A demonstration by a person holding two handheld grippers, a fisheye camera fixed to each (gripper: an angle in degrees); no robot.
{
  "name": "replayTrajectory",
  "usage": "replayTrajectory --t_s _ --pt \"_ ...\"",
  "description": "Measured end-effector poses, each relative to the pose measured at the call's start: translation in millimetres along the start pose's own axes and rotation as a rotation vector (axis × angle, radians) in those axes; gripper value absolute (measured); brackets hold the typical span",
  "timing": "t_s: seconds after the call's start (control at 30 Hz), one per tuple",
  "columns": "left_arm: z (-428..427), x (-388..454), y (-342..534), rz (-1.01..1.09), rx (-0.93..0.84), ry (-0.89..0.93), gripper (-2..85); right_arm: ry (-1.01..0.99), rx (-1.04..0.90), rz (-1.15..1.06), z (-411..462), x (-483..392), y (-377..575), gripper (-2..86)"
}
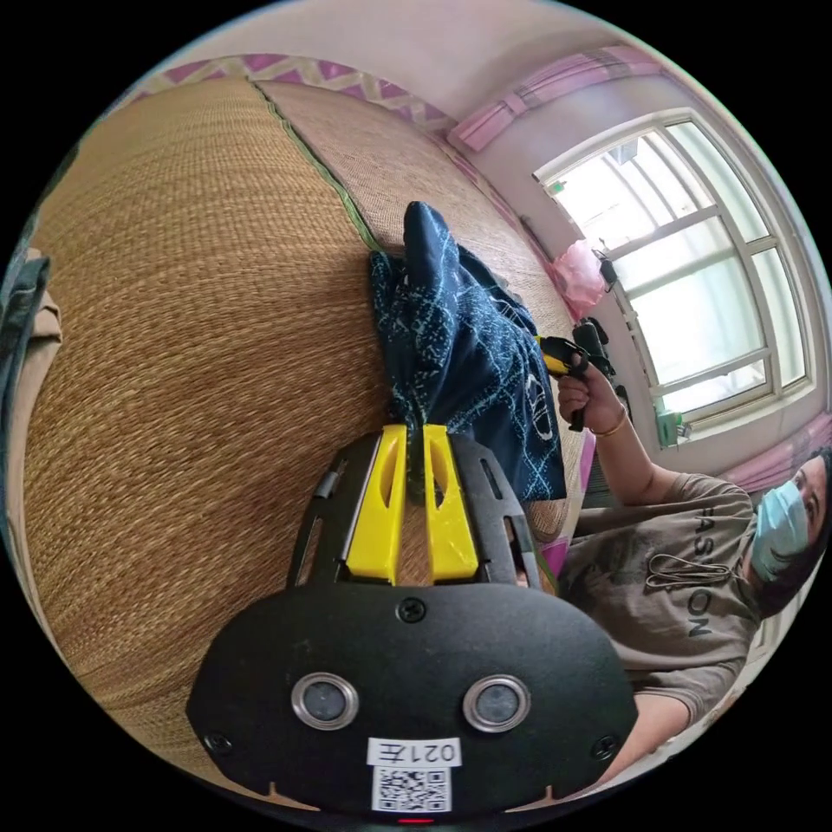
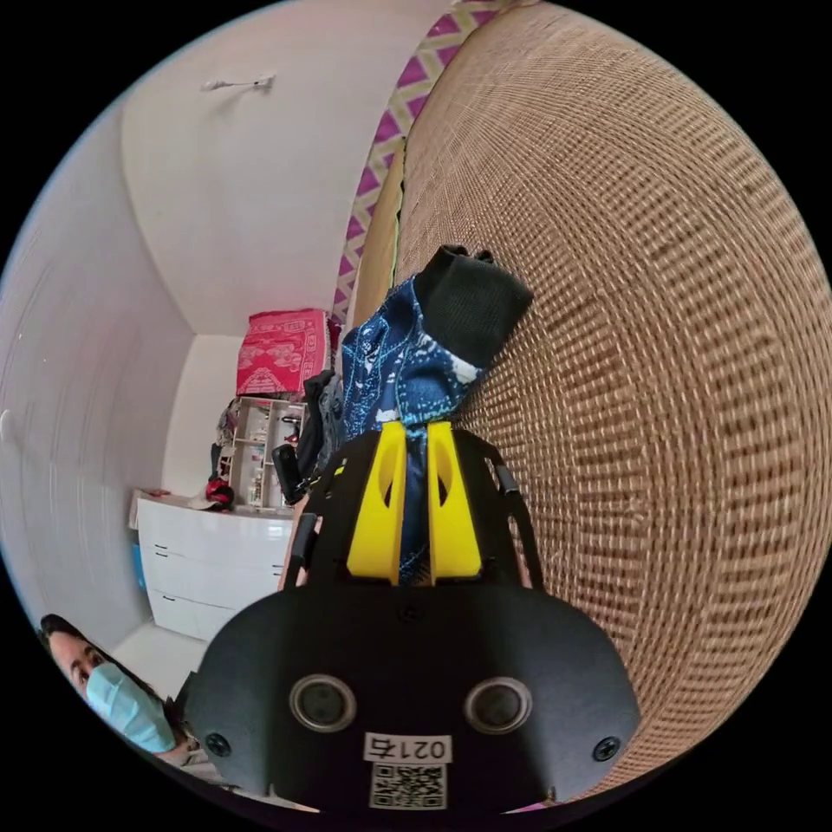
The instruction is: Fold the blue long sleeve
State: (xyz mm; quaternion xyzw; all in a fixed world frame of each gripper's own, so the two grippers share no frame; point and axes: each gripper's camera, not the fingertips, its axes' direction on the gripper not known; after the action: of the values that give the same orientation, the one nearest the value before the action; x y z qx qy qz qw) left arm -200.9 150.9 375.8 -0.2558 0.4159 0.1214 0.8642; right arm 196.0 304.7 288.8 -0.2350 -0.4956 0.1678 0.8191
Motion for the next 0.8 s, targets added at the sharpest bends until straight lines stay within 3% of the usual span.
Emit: replayTrajectory --t_s 0.1,0.23,0.4,0.57,0.8 --pt "-34.6 23.4 -0.7 0.013 0.083 0.057 0.0 -0.019 -0.052 -0.053 -35.8 -4.4 -33.1 2.2" --pt "-45.2 87.7 -7.4 0.053 0.033 -0.056 -0.9 0.109 -0.083 -0.136 -102.7 -20.9 -91.4 1.5" --pt "-29.4 183.4 -28.4 0.116 -0.062 -0.256 -1.0 0.397 -0.103 -0.198 -229.3 -40.8 -190.2 1.3" --pt "2.9 294.8 -66.9 0.189 -0.149 -0.576 -1.0 0.713 -0.073 -0.206 -336.8 -69.5 -266.1 1.3" --pt "39.8 383.9 -111.7 0.235 -0.174 -0.709 -1.0 1.083 -0.068 -0.231 -404.5 -119.5 -358.7 1.9"
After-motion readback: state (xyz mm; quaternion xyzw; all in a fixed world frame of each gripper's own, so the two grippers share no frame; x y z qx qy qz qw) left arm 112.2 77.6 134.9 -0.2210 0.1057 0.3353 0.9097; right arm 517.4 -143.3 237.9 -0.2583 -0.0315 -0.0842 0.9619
